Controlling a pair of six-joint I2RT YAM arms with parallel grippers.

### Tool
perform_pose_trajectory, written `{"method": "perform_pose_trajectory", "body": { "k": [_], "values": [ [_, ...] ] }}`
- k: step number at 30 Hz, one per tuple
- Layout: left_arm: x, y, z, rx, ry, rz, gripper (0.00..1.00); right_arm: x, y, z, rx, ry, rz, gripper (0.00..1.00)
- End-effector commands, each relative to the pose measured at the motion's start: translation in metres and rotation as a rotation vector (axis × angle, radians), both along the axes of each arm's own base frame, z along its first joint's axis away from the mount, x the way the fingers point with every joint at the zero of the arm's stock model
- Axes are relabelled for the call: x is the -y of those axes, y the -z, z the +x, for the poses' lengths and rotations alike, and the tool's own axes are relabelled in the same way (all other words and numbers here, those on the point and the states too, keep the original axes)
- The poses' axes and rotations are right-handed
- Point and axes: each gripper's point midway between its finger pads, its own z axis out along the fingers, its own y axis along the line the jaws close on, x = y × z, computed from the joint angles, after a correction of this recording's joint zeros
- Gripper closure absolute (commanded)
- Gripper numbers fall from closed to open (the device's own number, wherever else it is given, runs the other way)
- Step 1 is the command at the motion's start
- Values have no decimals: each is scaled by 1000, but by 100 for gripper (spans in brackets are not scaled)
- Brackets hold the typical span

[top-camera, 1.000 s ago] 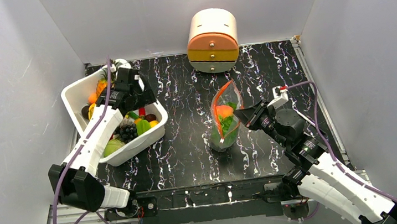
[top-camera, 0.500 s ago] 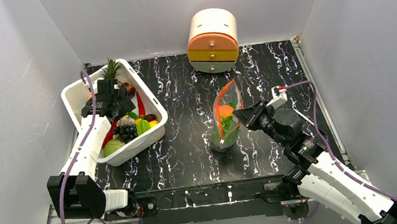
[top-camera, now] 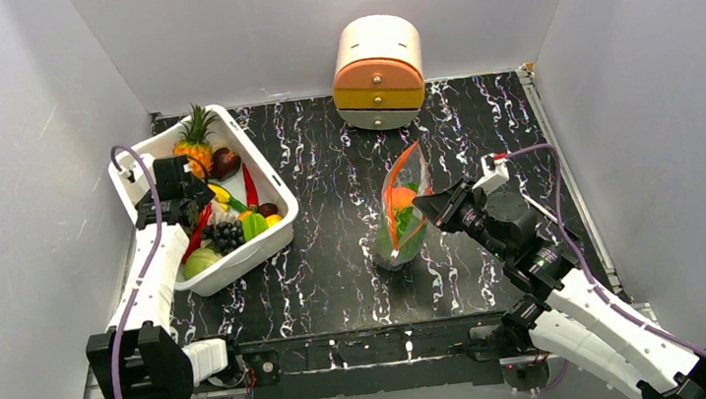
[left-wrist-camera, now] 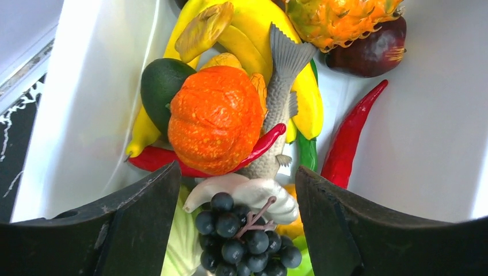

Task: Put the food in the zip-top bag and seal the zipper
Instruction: Pick up the fake fruit from the bin.

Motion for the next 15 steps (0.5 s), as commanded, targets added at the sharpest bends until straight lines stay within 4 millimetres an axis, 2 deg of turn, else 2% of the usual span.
{"method": "perform_pose_trajectory", "body": {
  "k": [1,6,7,9,13,15],
  "values": [
    [-9,8,10,18,-64,-7,30,-2,-20,2,61,-7,42,100],
    [-21,13,11,16,-110,-9,30,-1,-23,0,72,-8,46,100],
    [-28,24,9,-8,-135,-30,30,1,-24,-2,78,-7,50,100],
    [-26,32,14,-13,-106,-47,29,2,-25,-4,82,-5,50,100],
    [-24,33,13,-23,-104,-61,22,6,-25,-5,85,5,51,100],
    [-31,38,9,-34,-133,-35,20,5,-25,-5,84,3,55,100]
  ]
}}
